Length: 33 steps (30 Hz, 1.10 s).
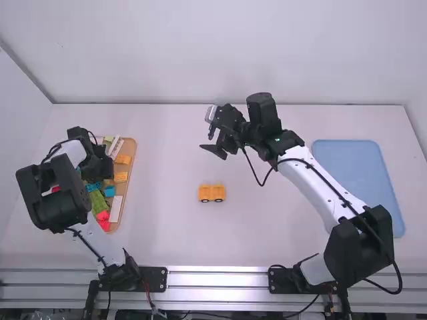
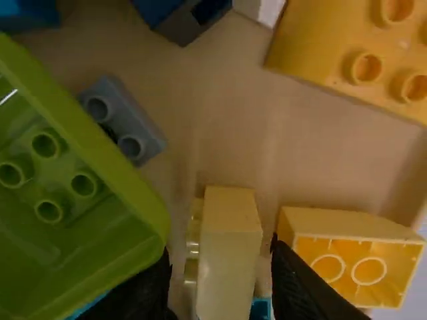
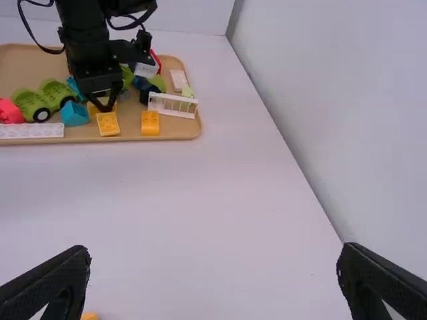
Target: Assemble lego blocks to make yellow taxi
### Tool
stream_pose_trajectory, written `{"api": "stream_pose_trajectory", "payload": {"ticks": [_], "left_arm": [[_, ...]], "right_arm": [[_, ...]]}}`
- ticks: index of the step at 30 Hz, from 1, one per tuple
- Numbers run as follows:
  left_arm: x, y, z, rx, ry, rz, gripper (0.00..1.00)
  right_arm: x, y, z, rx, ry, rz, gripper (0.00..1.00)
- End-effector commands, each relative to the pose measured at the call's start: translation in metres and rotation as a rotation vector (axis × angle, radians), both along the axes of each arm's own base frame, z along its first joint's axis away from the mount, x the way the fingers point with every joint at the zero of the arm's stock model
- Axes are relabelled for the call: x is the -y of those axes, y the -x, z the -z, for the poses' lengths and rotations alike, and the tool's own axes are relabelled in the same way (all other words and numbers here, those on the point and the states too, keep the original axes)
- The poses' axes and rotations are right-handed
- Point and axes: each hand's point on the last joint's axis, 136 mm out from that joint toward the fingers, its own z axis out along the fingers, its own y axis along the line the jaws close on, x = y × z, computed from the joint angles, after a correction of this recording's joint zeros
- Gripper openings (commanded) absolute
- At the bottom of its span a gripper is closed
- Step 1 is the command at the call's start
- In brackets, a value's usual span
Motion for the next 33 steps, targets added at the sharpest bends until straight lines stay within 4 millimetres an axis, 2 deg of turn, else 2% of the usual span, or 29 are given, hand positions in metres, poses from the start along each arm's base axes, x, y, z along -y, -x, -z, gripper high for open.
{"api": "stream_pose_trajectory", "payload": {"ticks": [1, 10, 15, 23, 26, 28, 31, 33], "left_arm": [[0.003, 0.008, 0.008, -0.023, 0.015, -0.008, 0.37], [0.003, 0.013, 0.023, -0.017, -0.015, -0.012, 0.39], [0.009, 0.009, 0.023, 0.002, 0.009, 0.010, 0.31], [0.001, 0.007, 0.021, 0.005, -0.022, -0.041, 0.15], [-0.012, 0.014, 0.008, -0.020, -0.083, -0.128, 0.09], [-0.011, 0.013, 0.000, -0.008, -0.087, -0.132, 0.08], [-0.007, 0.004, -0.031, 0.074, -0.123, -0.132, 0.07], [-0.007, 0.002, -0.044, 0.103, -0.159, -0.118, 0.08]], "right_arm": [[-0.003, 0.000, -0.003, 0.000, -0.008, -0.006, 0.99], [-0.003, 0.000, -0.003, 0.003, -0.009, -0.006, 0.99], [-0.003, -0.001, -0.003, 0.004, -0.008, -0.003, 0.98], [-0.003, -0.001, -0.002, 0.000, -0.006, -0.003, 0.99], [-0.002, -0.001, -0.002, 0.000, -0.006, -0.001, 0.99], [-0.002, -0.001, -0.002, 0.001, -0.006, -0.001, 0.99], [0.002, -0.005, -0.004, -0.027, -0.025, 0.029, 0.99], [0.006, -0.010, -0.005, -0.050, -0.041, 0.055, 0.99]]}}
